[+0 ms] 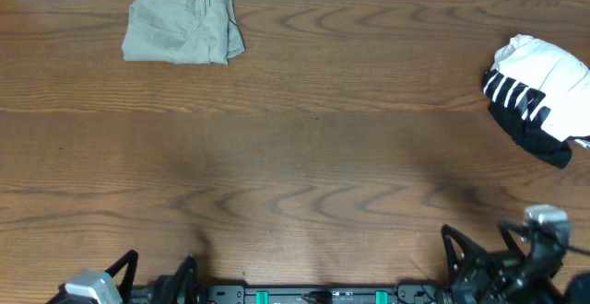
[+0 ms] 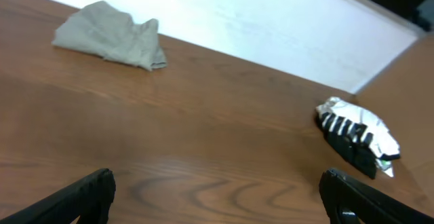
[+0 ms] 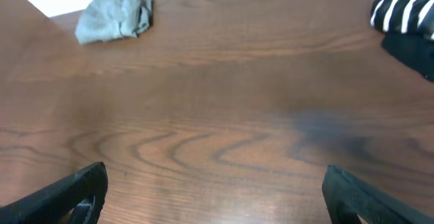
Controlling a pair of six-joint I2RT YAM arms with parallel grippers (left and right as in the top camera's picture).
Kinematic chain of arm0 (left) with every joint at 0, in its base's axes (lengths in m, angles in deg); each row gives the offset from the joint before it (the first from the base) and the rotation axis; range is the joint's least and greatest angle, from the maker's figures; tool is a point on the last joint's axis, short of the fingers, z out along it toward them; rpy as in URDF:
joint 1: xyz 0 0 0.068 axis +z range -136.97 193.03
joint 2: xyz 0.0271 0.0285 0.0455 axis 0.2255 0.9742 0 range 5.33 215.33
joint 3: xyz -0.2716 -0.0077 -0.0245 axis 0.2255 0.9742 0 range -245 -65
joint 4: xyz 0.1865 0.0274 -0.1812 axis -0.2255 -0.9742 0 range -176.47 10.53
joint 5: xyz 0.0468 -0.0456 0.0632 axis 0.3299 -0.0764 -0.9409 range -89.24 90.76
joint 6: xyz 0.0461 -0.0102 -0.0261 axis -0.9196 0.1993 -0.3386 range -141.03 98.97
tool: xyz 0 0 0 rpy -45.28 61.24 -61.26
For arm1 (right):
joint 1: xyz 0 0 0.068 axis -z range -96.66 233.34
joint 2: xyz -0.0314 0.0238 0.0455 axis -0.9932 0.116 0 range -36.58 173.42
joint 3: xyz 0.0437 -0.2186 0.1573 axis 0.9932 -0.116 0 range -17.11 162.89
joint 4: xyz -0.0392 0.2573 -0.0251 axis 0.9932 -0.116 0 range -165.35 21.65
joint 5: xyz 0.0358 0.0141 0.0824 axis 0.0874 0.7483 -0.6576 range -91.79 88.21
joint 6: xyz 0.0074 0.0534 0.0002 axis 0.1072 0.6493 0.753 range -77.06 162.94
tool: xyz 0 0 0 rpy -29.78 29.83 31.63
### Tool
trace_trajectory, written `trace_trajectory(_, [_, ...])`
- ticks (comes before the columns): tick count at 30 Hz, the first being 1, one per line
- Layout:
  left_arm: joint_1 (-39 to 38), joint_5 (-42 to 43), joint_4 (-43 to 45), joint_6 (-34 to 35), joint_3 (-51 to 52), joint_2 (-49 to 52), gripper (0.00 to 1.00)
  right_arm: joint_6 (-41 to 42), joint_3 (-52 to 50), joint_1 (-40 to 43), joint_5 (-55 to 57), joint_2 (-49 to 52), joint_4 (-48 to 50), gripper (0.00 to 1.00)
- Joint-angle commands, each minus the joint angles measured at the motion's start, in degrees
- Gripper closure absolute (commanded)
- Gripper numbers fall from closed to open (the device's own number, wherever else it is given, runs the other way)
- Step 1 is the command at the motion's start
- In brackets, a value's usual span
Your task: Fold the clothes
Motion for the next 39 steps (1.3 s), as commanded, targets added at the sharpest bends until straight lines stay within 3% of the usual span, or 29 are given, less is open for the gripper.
trace_trajectory(1, [0.20, 2.58, 0.55, 0.76, 2.84, -1.75, 0.02, -2.60, 0.00, 0.11, 1.77, -2.51, 0.02, 0.01])
trace_trajectory(10, [0.20, 2.40, 1.42, 0.72, 8.79, -1.60, 0.02, -2.56, -0.13, 0.11, 8.24, -2.91, -0.04, 0.01])
trace_trajectory(22, [0.20, 2.43, 1.40, 0.72, 9.49, -1.60, 0.02, -2.54, -0.13, 0.11, 13.97, -2.91, 4.28, 0.01])
trace_trajectory(31, [0.20, 2.40, 1.38, 0.74, 9.49, -1.60, 0.02, 13.90, -0.13, 0.11, 13.79, -2.91, 6.80, 0.01])
trace_trajectory(39, [0.20, 2.40, 1.38, 0.72, 9.49, -1.60, 0.02, 14.38, -0.13, 0.11, 18.18, -2.91, 6.71, 0.01])
